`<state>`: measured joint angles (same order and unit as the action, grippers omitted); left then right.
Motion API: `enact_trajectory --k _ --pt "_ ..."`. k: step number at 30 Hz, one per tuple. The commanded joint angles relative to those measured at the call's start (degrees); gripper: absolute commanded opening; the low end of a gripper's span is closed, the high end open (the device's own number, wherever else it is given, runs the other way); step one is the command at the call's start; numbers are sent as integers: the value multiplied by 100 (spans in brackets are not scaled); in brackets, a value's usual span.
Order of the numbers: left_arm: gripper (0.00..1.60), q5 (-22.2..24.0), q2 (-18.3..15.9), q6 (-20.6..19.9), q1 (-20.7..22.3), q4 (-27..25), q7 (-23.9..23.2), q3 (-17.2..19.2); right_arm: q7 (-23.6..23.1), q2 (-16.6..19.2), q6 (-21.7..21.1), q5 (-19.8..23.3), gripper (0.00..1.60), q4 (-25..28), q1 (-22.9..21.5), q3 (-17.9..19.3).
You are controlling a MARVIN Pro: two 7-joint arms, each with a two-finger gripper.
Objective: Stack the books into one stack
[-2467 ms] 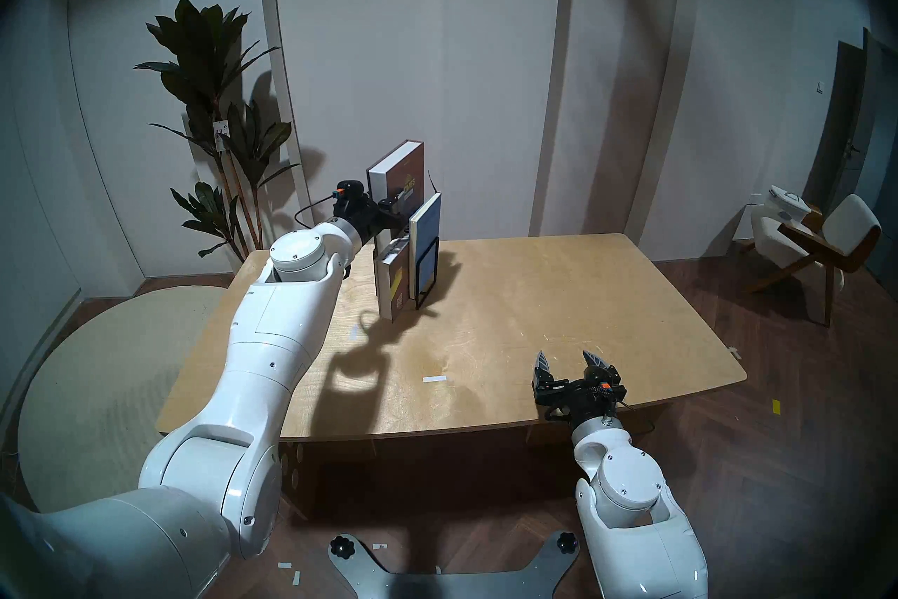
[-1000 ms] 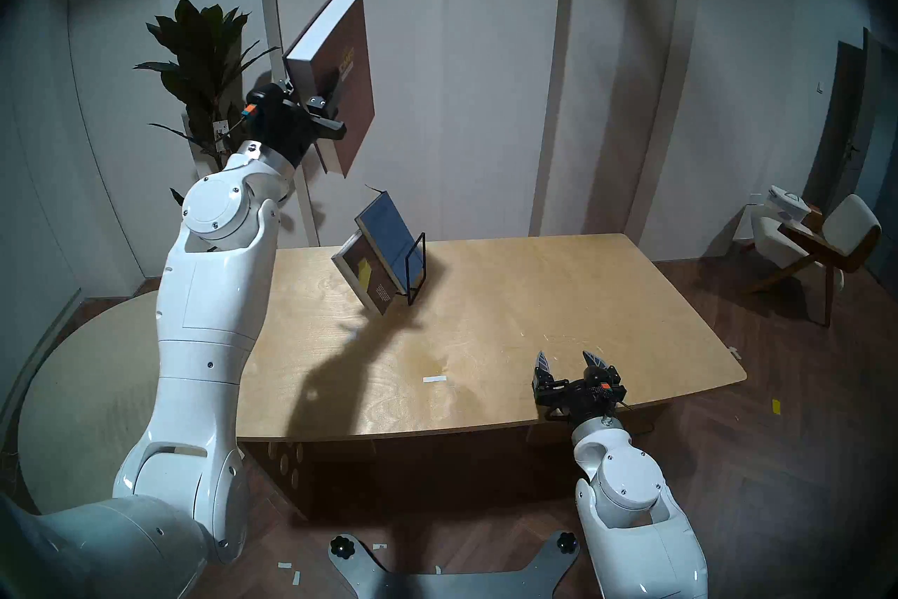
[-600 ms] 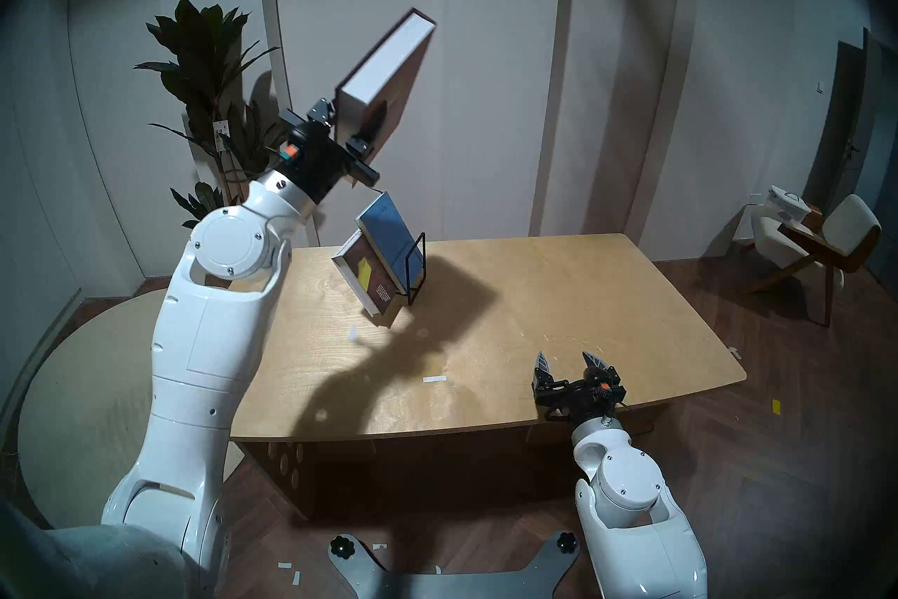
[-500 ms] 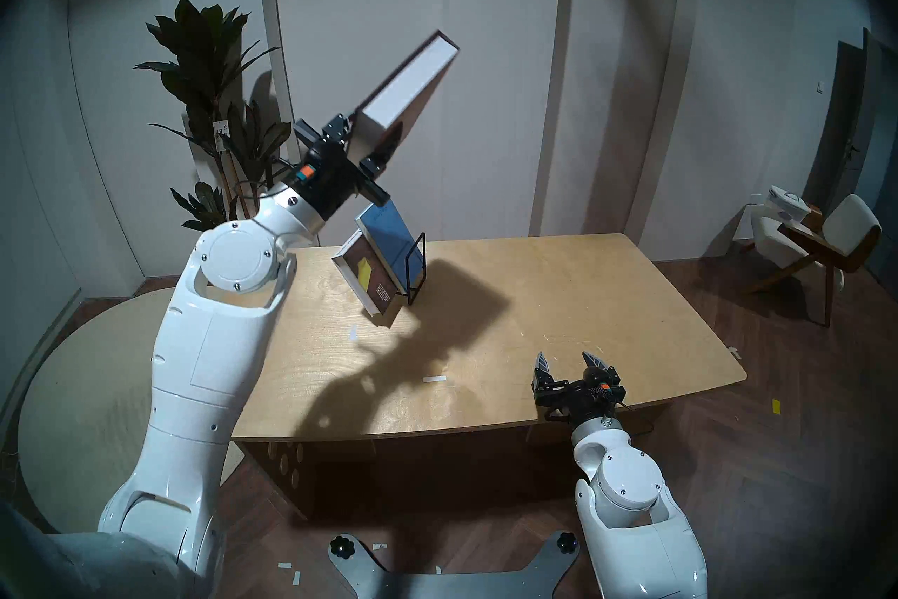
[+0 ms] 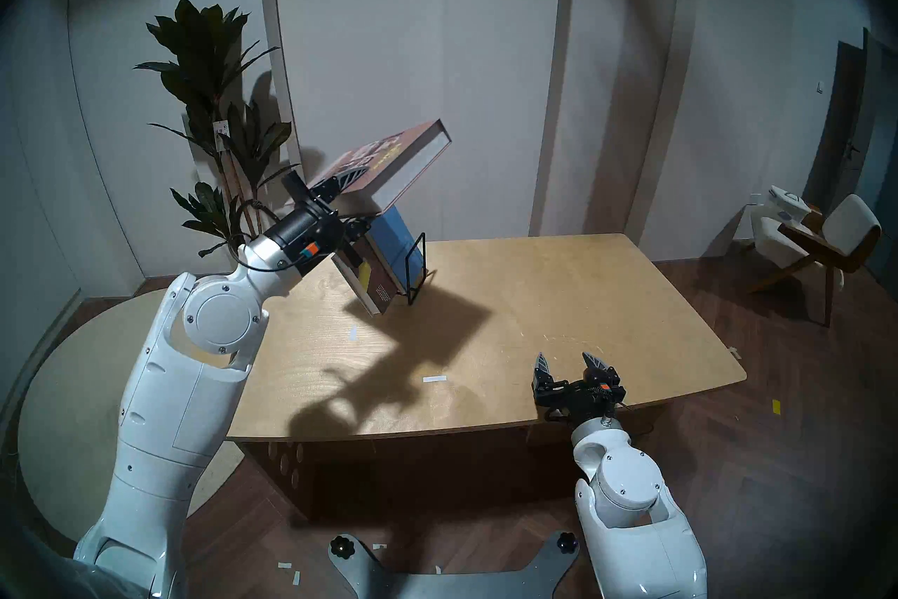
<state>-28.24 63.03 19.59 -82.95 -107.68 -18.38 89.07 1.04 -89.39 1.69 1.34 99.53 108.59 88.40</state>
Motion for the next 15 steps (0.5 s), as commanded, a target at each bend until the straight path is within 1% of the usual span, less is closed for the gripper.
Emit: enact_trajectory --k 1,2,3,4,6,8,9,10,13,15 --pt "0 -964 -14 -66 -687 -344 566 104 309 51 182 -153 160 350 77 276" --pt "0 -1013 -6 -75 -734 -323 573 86 364 69 219 -174 160 445 115 348" --pt "0 -1191 16 -86 -866 -317 659 72 509 83 300 -250 160 620 175 481" --pt "0 -1191 16 -86 -866 -317 659 72 509 83 300 -250 160 620 175 481" --pt "0 -1406 48 -120 -961 -298 766 41 681 72 406 -323 160 745 211 632" --pt "0 -1603 103 -180 -1067 -302 913 42 871 49 401 -383 160 997 315 788" --pt "0 -1676 107 -194 -1103 -304 964 54 944 56 503 -396 160 891 233 871" --pt "0 -1810 135 -234 -1167 -323 1067 66 1035 43 483 -438 160 1051 314 932" --pt "0 -2155 210 -321 -1391 -401 1366 79 1201 32 446 -556 160 1250 413 1016" --pt "0 -2471 212 -316 -1581 -483 1515 59 1277 44 393 -652 160 1247 384 1026"
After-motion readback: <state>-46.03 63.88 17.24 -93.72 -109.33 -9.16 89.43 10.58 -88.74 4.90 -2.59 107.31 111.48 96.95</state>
